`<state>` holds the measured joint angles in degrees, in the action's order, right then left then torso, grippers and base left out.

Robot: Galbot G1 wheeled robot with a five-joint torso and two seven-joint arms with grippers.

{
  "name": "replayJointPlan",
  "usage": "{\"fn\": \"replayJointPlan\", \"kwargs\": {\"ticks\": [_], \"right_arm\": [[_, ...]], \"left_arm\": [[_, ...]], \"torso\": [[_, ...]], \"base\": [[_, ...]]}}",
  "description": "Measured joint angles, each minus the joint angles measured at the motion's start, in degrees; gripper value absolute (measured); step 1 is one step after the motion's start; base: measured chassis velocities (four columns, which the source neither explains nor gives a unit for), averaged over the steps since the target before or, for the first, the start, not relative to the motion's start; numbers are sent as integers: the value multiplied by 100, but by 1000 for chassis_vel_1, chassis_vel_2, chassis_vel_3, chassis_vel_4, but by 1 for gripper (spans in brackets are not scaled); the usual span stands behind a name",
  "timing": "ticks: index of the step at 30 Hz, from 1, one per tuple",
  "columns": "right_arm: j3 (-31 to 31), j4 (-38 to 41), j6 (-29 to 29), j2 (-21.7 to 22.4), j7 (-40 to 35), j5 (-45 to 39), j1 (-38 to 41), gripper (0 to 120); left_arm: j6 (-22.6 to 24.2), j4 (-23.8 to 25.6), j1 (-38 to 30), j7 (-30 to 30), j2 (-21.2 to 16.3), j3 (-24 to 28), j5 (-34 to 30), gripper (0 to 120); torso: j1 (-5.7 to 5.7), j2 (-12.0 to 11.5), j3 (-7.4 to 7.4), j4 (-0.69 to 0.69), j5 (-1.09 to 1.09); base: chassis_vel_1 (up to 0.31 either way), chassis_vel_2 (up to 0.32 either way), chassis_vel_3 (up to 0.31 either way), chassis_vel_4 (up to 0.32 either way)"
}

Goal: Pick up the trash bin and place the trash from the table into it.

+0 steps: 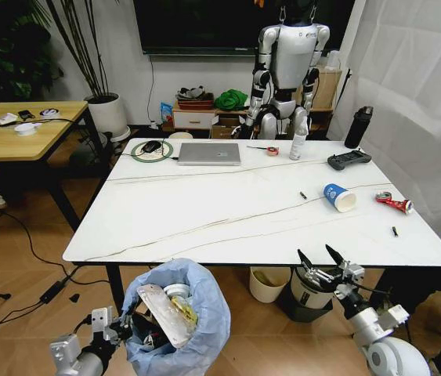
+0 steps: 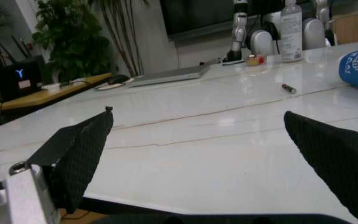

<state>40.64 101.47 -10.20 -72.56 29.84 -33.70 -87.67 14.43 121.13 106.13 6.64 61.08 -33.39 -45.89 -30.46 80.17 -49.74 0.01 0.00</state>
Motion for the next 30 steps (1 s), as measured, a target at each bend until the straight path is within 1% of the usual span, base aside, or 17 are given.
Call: {"fn": "replayJointPlan", "kwargs": {"ticks": [19,30], "right_arm": [[72,-41,-101,-87,101,-50,-128,100],[140,-55,-166,-70,150,-146,-228,100]], "left_arm": [[-8,-17,3,-24,5,51,27,0],[-32,-27,39,-67,53,88,94,0]], "torso": [[0,0,0,0,0],[0,0,0,0,0]], "base": [[0,0,0,0],[-57,-56,41,43]]}}
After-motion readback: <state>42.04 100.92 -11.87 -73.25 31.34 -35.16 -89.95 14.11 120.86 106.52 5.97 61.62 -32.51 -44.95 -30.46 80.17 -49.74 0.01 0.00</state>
